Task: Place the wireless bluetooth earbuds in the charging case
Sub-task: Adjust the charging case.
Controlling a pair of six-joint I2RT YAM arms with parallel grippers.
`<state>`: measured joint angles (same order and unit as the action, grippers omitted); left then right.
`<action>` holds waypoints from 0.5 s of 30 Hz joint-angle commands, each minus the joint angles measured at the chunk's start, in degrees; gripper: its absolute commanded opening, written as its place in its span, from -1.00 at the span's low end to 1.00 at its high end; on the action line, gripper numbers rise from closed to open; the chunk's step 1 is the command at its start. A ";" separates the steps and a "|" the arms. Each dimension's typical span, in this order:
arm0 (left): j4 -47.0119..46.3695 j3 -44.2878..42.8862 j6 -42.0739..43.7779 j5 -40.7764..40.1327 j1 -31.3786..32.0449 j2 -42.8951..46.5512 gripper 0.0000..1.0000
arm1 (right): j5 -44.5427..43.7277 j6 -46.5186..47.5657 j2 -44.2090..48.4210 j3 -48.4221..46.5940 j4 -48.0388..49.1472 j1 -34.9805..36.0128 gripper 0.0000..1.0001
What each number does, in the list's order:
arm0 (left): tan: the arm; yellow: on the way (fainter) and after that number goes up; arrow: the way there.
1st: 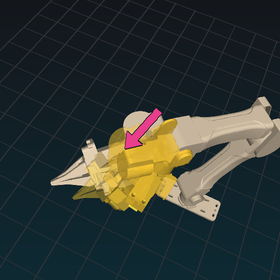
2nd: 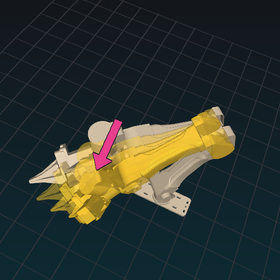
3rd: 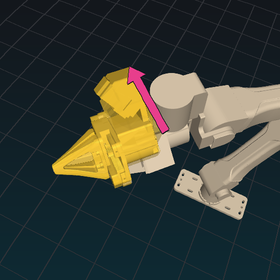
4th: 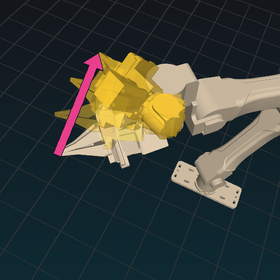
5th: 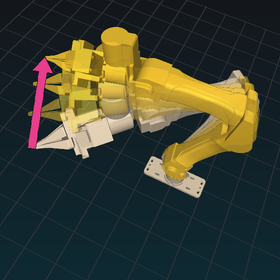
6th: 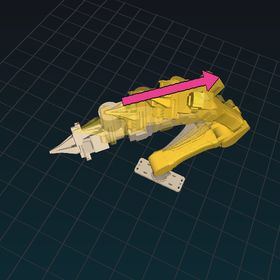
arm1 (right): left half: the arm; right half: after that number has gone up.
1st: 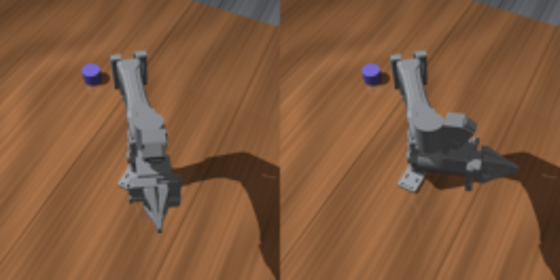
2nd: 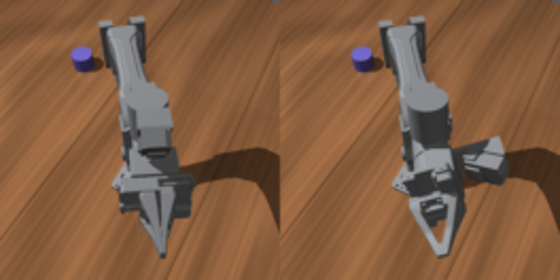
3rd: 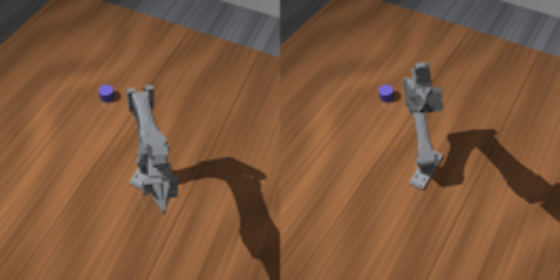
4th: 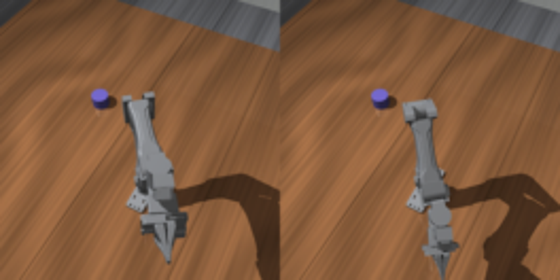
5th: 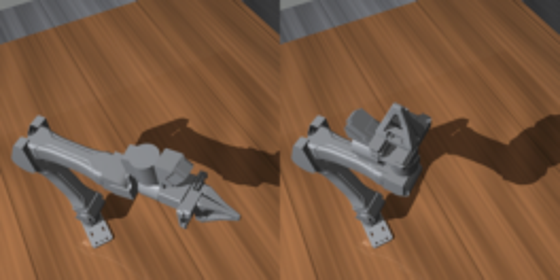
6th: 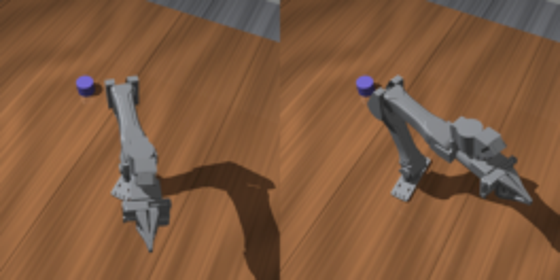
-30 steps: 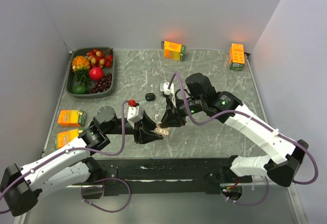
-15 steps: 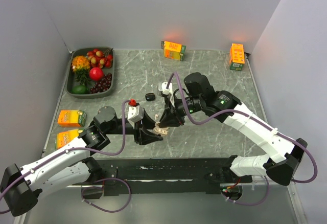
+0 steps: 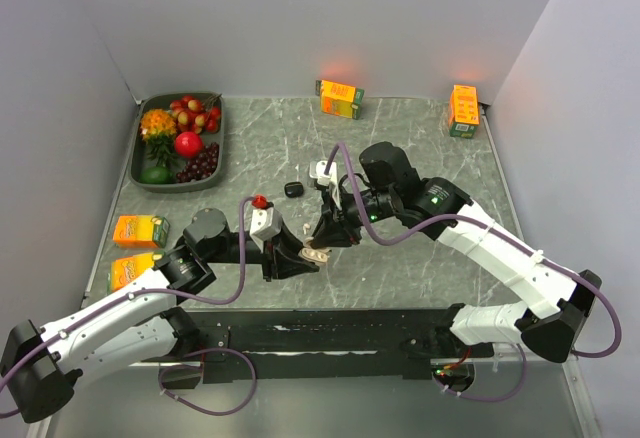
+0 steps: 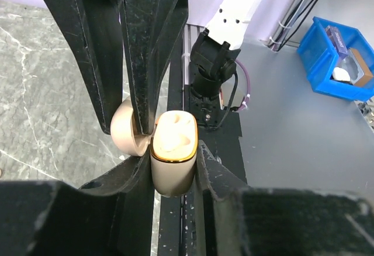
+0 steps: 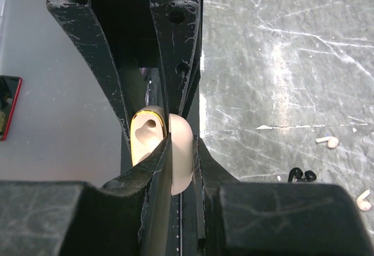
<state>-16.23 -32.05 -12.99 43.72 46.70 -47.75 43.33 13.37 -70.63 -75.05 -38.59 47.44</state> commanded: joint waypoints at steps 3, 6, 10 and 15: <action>-5.21 1.55 0.69 -2.23 -0.12 1.69 -0.98 | 1.32 -1.06 0.76 -2.39 1.85 0.55 -0.46; -6.18 2.61 0.69 -4.52 -0.20 3.27 -0.98 | 1.32 -1.94 1.19 -2.30 2.46 0.46 -0.14; -6.89 3.58 1.30 -8.56 -0.20 4.59 -0.98 | 1.67 -3.87 2.25 -2.91 4.22 0.55 0.49; -11.17 6.64 2.27 -14.01 -0.12 6.26 -0.98 | -2.01 -8.08 4.79 -2.66 9.12 -0.67 0.99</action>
<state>-20.49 -27.73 -12.40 35.20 46.70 -43.42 42.87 9.10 -69.78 -75.33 -36.36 47.48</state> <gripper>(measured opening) 0.299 0.988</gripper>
